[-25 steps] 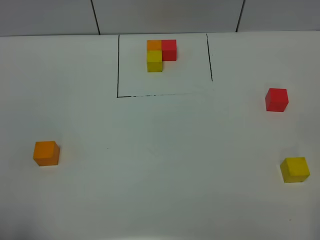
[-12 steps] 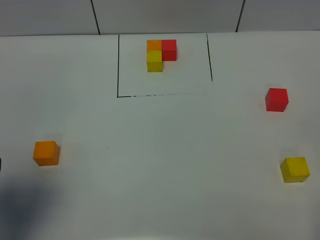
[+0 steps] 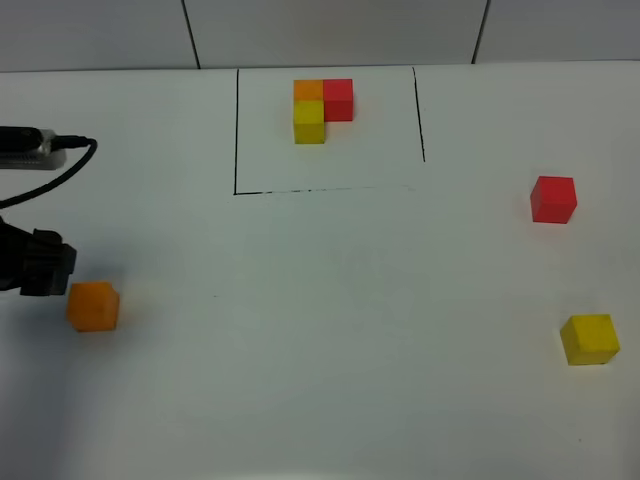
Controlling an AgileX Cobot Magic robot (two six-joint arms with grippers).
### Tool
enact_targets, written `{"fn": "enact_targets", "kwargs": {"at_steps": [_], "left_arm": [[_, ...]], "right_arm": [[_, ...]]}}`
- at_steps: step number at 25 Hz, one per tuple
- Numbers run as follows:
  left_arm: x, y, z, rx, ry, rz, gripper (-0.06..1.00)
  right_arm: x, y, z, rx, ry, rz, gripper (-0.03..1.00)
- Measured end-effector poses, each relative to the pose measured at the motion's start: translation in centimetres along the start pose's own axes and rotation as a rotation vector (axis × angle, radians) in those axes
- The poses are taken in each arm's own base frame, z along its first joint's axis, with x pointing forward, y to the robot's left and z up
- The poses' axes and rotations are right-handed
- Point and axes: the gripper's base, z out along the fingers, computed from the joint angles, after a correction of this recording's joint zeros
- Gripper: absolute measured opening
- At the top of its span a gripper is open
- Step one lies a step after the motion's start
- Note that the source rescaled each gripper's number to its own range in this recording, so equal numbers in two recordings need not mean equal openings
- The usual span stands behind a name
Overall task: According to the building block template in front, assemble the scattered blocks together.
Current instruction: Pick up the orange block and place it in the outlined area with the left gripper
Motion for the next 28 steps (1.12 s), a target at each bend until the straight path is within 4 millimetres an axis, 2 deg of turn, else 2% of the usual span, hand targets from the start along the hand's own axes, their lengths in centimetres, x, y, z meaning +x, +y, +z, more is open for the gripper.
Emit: {"fn": "enact_targets", "kwargs": {"at_steps": [2,8,11,19,24,28], "left_arm": [[-0.4,-0.2,1.2,0.009,0.028,-0.009,0.70],[-1.2,-0.7,4.1,0.051,0.084,-0.052,0.85],[-1.3,-0.8,5.4,0.052,0.119,-0.054,0.87],[-2.0,-0.9,7.9,0.049,0.115,-0.077,0.87],[-2.0,-1.0,10.1,0.046,0.147,-0.078,0.87],[-2.1,-1.0,11.3,0.045,0.149,-0.079,0.80]], "right_arm": [[0.0,0.0,0.0,-0.002,0.000,0.001,0.80],[0.0,0.1,0.0,-0.010,0.000,0.006,0.80],[0.0,0.1,0.0,-0.013,0.000,0.007,0.80],[0.0,0.2,0.0,-0.022,-0.001,0.012,0.80],[0.0,0.2,0.0,-0.022,-0.001,0.012,0.80],[0.0,0.2,0.0,-0.022,-0.001,0.012,0.80]]}}
